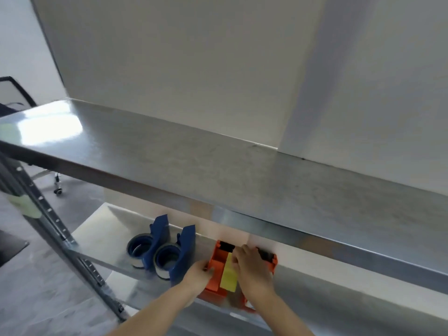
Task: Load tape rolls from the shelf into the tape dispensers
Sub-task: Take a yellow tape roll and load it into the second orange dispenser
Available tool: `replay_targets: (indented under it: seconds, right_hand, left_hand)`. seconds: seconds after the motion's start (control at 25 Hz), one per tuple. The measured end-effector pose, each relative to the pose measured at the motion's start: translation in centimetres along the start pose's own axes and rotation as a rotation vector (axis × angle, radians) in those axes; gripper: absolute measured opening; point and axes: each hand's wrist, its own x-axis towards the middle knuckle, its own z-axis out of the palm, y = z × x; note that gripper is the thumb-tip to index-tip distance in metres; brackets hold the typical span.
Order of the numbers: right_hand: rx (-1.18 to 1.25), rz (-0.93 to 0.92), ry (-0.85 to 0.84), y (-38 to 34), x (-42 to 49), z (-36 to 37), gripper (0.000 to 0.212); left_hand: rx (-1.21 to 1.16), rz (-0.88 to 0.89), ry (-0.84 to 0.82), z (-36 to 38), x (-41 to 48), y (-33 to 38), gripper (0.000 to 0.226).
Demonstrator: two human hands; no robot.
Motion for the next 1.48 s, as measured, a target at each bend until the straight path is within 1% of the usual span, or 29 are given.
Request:
replay_targets:
  seconds: [0.04,0.12,0.2,0.32,0.36,0.44,0.48,0.52,0.56,0.64,0.68,0.8,0.88,1.04,1.12,1.24,1.32,1.36,1.4,1.44,1.48]
  right_hand:
    - [-0.034,0.042,0.006,-0.1,0.0,0.4,0.009]
    - [-0.104,0.097,0.026,-0.3,0.0,1.3,0.025]
    - [-0.121,0.131,0.034,-0.4,-0.2,1.8,0.030]
    - [-0.178,0.186,0.067,-1.4,-1.0,1.9,0.034]
    - [-0.175,0.186,0.061,-1.9,-1.2,1.8,0.038]
    - [-0.267,0.180,0.089,-2.7,-1.5,1.6,0.050]
    - [-0.277,0.195,0.069,-3.2,-1.7,1.4,0.052]
    - [-0.253,0.226,0.038,-3.7,-1.7,0.9,0.051]
    - [-0.248,0.260,0.042,-4.2,-1.6,0.6,0.051]
    - [-0.292,0.252,0.026,-4.5,-1.4,0.4,0.048]
    - [-0.297,0.257,0.030,-4.8,-1.4,0.3,0.046]
    - [-0.232,0.254,0.017,-5.5,-1.4,0.5,0.032]
    - [-0.164,0.284,-0.004,-5.5,-1.2,0.8,0.025]
    - [-0.123,0.325,-0.040,-5.8,-0.5,0.9,0.022]
    - [-0.133,0.370,-0.052,-5.5,0.0,0.5,0.021]
    - [-0.130,0.357,-0.037,-4.8,0.5,-1.1,0.027]
    - [-0.077,0.349,-0.070,-4.6,0.4,-2.9,0.022]
    - [-0.019,0.379,-0.076,-4.4,0.2,-3.8,0.019]
    - [0.061,0.424,-0.051,-4.2,-0.1,-4.9,0.020]
    - [0.150,0.478,0.014,-3.9,-0.6,-5.6,0.023]
    - [0.255,0.530,0.113,-3.6,-1.1,-5.9,0.023]
  left_hand:
    - [-0.030,-0.002,-0.015,-0.2,-0.2,0.1,0.018]
    - [-0.101,0.022,-0.016,-0.7,-0.4,0.0,0.009]
    - [-0.109,0.079,-0.057,-1.2,-0.6,-0.1,0.015]
    - [-0.066,0.097,-0.192,-1.8,-0.7,0.0,0.025]
    - [-0.065,0.099,-0.205,-1.8,-0.6,0.0,0.029]
    - [-0.058,0.099,-0.193,-2.0,-0.5,-0.2,0.034]
    - [-0.050,0.094,-0.182,-2.1,-0.3,-0.4,0.035]
    - [-0.042,0.091,-0.176,-2.1,-0.3,-0.5,0.035]
    - [-0.041,0.088,-0.179,-2.1,-0.2,-0.7,0.033]
    - [-0.081,0.060,-0.203,-2.2,-0.2,-0.8,0.025]
    - [-0.111,0.039,-0.215,-2.2,-0.1,-0.9,0.025]
    - [-0.172,-0.034,-0.279,-2.2,0.4,-1.2,0.031]
    - [-0.226,-0.066,-0.332,-2.1,0.7,-1.4,0.035]
    - [-0.350,-0.100,-0.402,-2.0,0.9,-1.4,0.042]
    - [-0.337,-0.087,-0.400,-1.9,1.0,-1.6,0.037]
    - [-0.225,-0.023,-0.341,-2.0,1.5,-2.0,0.027]
    - [-0.204,-0.020,-0.314,-2.1,1.8,-2.3,0.023]
    - [-0.218,-0.027,-0.309,-2.2,1.8,-2.5,0.022]
    - [-0.240,-0.036,-0.305,-2.2,1.8,-2.6,0.020]
    - [-0.269,-0.037,-0.301,-2.3,1.8,-2.7,0.020]
    - [-0.293,-0.038,-0.297,-2.3,1.7,-2.8,0.019]
